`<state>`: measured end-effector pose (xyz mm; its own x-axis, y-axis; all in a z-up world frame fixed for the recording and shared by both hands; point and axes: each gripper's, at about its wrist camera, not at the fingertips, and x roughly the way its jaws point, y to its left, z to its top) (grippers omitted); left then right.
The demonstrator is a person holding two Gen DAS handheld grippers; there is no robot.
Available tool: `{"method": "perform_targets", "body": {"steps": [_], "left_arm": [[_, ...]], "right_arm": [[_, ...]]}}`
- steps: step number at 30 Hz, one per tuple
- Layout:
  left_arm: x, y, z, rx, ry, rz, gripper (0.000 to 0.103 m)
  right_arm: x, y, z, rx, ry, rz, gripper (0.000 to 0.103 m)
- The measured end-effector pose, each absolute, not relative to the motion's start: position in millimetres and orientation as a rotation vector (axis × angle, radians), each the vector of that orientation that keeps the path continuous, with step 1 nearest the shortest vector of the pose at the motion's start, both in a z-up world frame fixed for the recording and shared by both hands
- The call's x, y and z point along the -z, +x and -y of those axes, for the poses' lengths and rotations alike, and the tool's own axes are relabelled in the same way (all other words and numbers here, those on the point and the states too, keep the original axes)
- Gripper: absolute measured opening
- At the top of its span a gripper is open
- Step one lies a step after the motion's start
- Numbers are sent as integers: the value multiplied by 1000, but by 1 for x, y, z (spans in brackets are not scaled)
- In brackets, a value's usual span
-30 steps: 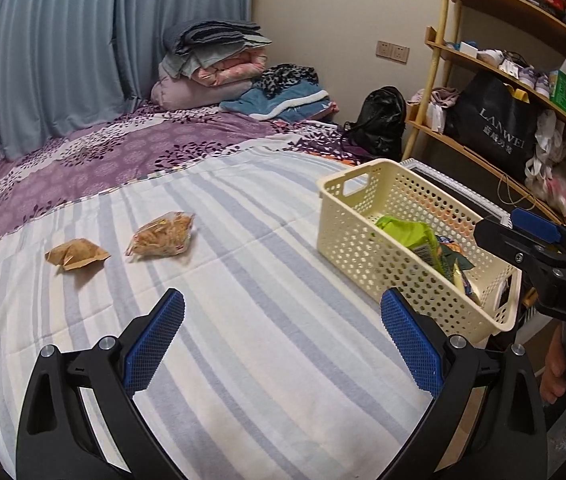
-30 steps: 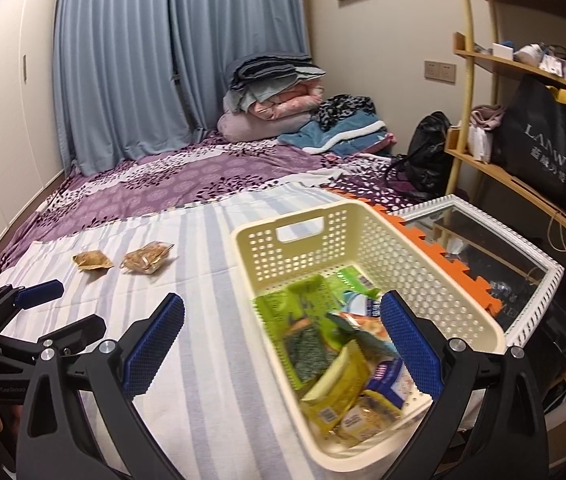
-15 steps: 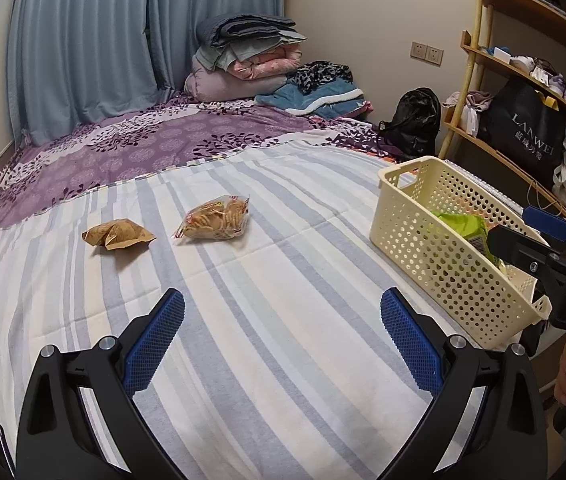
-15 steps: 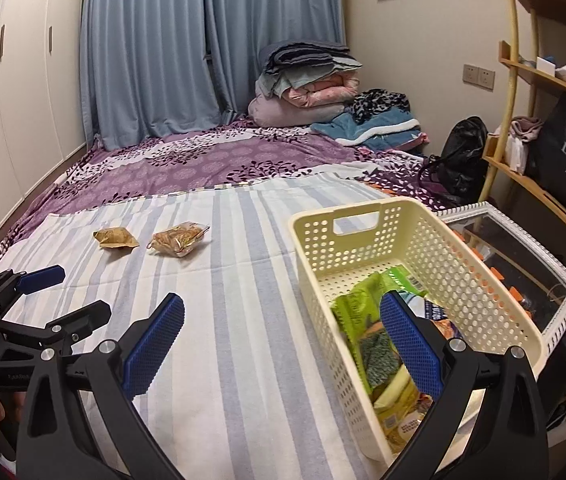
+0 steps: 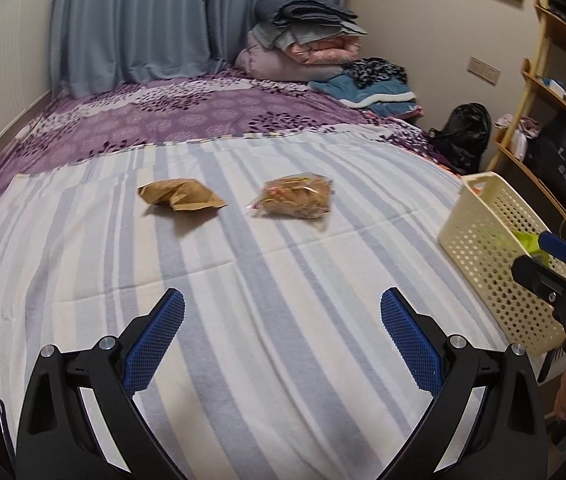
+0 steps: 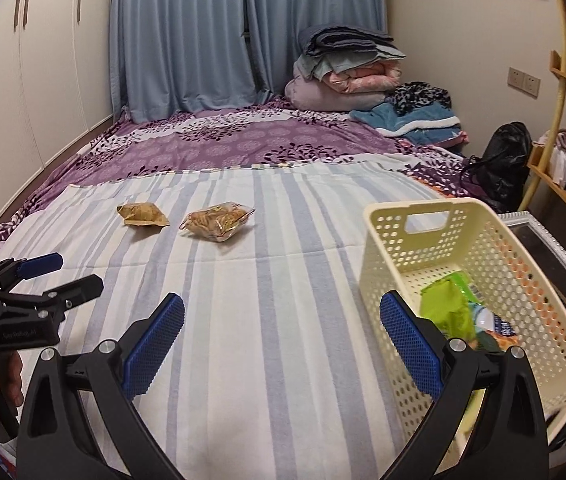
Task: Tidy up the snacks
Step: 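Move both open tools back toward the tan pastry and biscuit bag, then grasp the tan pastry with the left tool while the right tool grasps the clear biscuit bag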
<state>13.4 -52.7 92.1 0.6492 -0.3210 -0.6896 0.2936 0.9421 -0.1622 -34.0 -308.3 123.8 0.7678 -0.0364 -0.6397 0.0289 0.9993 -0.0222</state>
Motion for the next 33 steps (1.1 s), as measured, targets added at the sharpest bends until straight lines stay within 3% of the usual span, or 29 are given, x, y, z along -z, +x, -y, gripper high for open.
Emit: {"method": "perform_targets", "body": {"steps": [33], "left_arm": [[-31,170,4,87,-95,-891,100]], "right_arm": [[-55,56,291,-51,78,-829,98]]}}
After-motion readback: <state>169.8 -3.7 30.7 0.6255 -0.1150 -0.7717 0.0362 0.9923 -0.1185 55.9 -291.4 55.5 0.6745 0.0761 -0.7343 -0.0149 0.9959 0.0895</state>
